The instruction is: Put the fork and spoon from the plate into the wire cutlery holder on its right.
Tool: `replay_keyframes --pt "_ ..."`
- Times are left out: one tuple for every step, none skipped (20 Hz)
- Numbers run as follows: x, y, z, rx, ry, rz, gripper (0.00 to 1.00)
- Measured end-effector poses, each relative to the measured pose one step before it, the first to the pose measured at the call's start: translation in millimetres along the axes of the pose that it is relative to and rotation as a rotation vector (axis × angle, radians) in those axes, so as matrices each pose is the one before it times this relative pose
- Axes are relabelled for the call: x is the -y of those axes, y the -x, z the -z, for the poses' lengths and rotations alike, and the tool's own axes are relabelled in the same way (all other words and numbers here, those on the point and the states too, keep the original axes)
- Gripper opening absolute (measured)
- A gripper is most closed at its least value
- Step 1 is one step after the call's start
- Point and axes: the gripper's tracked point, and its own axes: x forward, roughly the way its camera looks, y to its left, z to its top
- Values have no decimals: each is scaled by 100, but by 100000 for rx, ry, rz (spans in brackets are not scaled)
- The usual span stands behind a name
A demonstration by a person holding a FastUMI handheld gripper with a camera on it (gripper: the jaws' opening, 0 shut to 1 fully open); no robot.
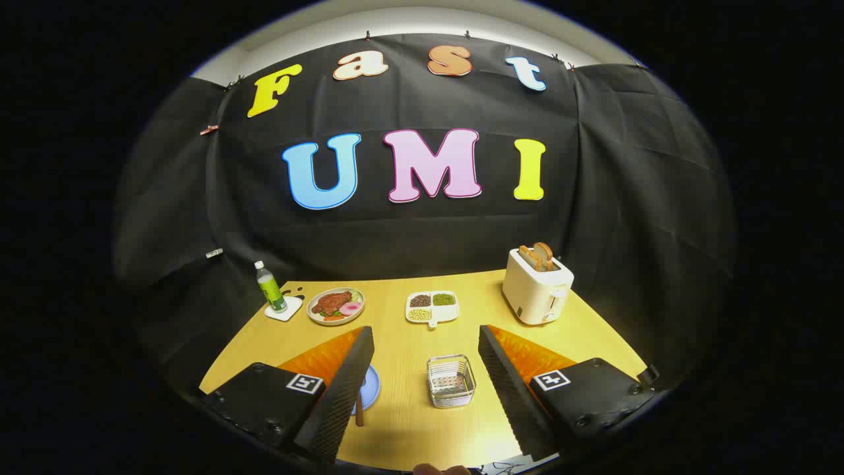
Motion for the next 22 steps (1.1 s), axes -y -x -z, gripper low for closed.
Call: replay_keyframes --pt "148 47 78 -158 -748 531 99" --pt "194 92 -40 85 -743 495 99" --pt "236 109 6 144 -567 314 99" --pt "197 107 -5 317 -612 208 99" --pt "293 94 46 224 -636 744 99" --pt "403 5 59 52 -709 945 99" --pt "221 48 124 -235 -654 846 99" --pt "86 18 134 -552 -584 585 99" --pt "-107 -54 229 -501 -327 103 99" --pt "-172 -14 170 -450 60 -295 99" --pt "-218 20 239 -757 494 -300 99" --pt "-188 -10 285 -973 660 -472 99" --pt "-266 32 233 -913 714 -675 99" --pt "-325 -21 57 -567 596 -1004 99" --pt "-263 -12 -16 -171 762 -843 99" --pt "-201 -47 -163 172 698 -745 99" --pt "-14 -172 -44 -48 412 -551 99" --pt "-56 -155 13 -542 21 -336 99" --pt "-7 -302 217 -969 -402 -289 99" --pt "-171 -241 202 -1342 -651 -824 99" --pt "-282 -235 199 -1151 -400 -1102 99" --pt "-189 -255 148 -875 381 -596 99"
